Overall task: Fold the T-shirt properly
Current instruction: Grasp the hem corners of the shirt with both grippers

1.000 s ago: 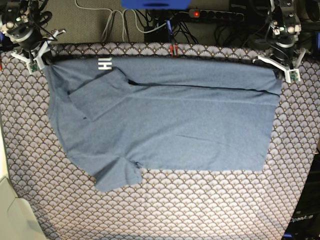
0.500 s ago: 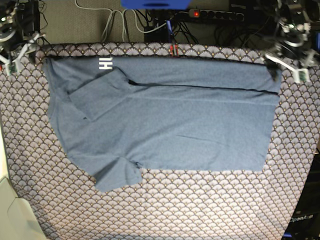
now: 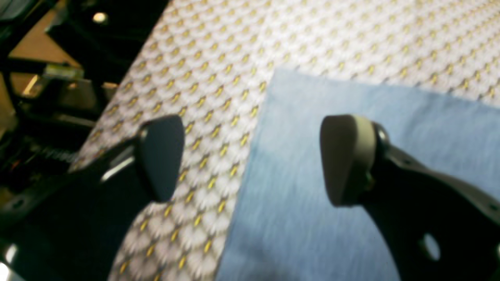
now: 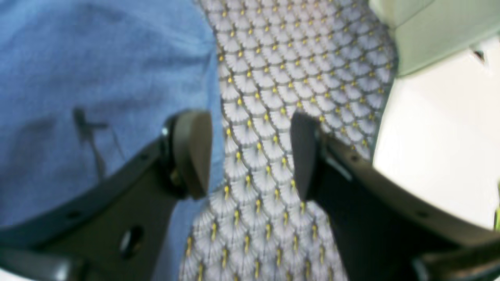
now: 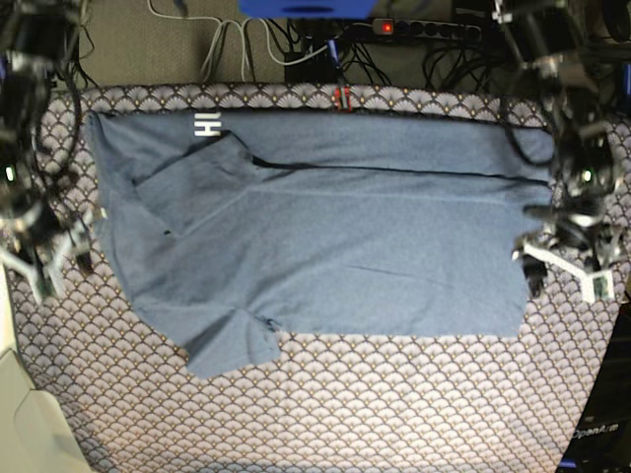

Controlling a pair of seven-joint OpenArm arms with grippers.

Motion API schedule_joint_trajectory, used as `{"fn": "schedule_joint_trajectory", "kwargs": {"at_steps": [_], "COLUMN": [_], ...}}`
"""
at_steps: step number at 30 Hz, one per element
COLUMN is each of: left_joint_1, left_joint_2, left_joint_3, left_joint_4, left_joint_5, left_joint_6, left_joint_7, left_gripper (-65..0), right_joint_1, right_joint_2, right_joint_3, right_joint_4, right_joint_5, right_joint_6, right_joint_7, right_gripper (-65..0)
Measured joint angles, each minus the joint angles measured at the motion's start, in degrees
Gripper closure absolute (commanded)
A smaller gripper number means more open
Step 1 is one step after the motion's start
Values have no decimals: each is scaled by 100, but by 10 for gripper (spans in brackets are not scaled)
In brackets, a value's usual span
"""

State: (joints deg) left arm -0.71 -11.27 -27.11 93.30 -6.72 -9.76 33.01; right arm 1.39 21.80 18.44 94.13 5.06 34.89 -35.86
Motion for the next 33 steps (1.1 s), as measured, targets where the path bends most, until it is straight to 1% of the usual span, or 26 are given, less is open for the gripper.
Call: {"fn": "schedule_joint_trajectory", "kwargs": {"at_steps": [5, 9, 12, 14, 16, 19, 21, 24, 26, 33], "left_joint_1": [-710, -1303, -1672, -1832, -1991, -2122, -2175, -2361, -2494, -2538], "left_joint_2": [-37, -33, -44, -59, -144, -173, -118, -116, -129, -144], "left_joint_3": [304, 380, 380, 417, 699, 1172, 1255, 1228, 1222, 1222], "left_joint_4": [-881, -1742, -2343, -2682, -3132, -3720, -4041, -4636, -4927, -5058], "left_joint_5": [20, -2, 39, 33, 229, 562, 614, 713, 715, 710], "left_joint_6": [39, -4, 33, 42, 39, 50, -15, 52, 98, 55], "left_joint_7": [9, -20, -85, -501, -903, -1272, -1443, -1567, -1574, -1613], "left_gripper": [-533, -533, -533, -533, -533, -533, -533, -533, -533, -533], "right_joint_1": [1034, 1670, 2065, 2223, 2380, 2618, 2767, 2914, 2957, 3047], "right_joint_2": [22, -33, 7, 13, -22, -63, -79, -81, -83, -197], "right_joint_3": [-496, -916, -1099, -1202, -1268, -1338, -1375, -1375, -1375, -1373], "right_joint_4": [-1294, -2269, -2868, -3246, -3687, -4229, -4494, -4870, -5156, -5589], "right_joint_5": [-505, -463, -503, -472, -501, -544, -498, -511, -529, -527], "right_joint_6": [-31, -17, -22, -28, -20, -26, -35, -39, -42, -57], "right_joint_7": [-210, -177, 179, 409, 514, 643, 798, 1108, 1196, 1543], "right_gripper": [-334, -333, -333, -333, -333, -333, -333, -333, -333, -333]}}
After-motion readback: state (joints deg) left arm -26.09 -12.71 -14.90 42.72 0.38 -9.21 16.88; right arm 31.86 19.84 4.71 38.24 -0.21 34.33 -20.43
